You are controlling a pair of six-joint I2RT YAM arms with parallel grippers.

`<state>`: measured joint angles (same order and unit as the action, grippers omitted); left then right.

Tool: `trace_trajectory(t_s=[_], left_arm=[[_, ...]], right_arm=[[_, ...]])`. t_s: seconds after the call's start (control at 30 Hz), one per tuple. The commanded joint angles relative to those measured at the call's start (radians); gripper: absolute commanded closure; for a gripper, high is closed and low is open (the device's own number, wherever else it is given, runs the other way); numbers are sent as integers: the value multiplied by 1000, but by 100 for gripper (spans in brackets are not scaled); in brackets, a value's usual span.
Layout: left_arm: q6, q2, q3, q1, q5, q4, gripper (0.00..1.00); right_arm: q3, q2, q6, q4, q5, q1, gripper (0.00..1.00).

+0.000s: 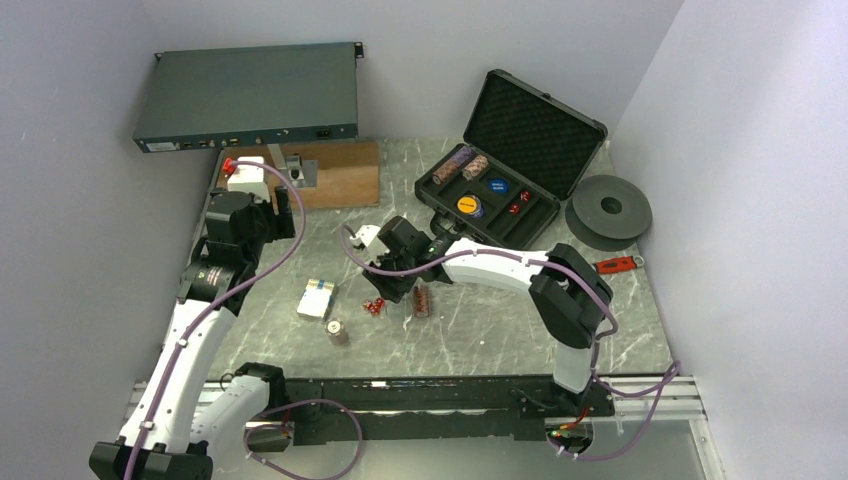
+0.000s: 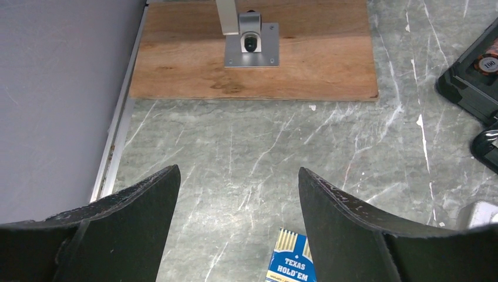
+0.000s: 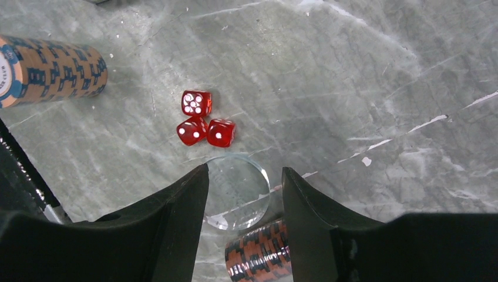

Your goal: Pack up texas hold em set

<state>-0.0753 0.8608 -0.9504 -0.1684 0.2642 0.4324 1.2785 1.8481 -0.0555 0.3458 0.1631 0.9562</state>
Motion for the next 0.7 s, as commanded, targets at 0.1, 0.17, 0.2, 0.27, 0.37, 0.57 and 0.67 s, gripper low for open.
trace_trajectory(t_s=[0.1,0.17,0.2,0.27,0.37,0.57,0.67], left_arm=[[-29,-57,-26,-3,106,-24,20],[-32,-68,-23,-3,126,-26,20],[-33,-71,-21,-2,132,-28,19],[-34,-76,-21,-2,134,-28,19],[-34,-76,-23,-2,130,-27,19],[-35,-77,-24,-2,134,-24,19],[-35,-81,-22,-2,137,-28,18]], right_arm=[[53,48,20,-43,-11,11,51],[54,57,22,-42,-9,14,51],[55,60,23,-44,-8,15,52],[53,66,26,-48,-7,18,52],[52,74,31,-52,-5,22,52],[64,102,42,-56,0,28,53],[72,113,46,-56,1,32,53]])
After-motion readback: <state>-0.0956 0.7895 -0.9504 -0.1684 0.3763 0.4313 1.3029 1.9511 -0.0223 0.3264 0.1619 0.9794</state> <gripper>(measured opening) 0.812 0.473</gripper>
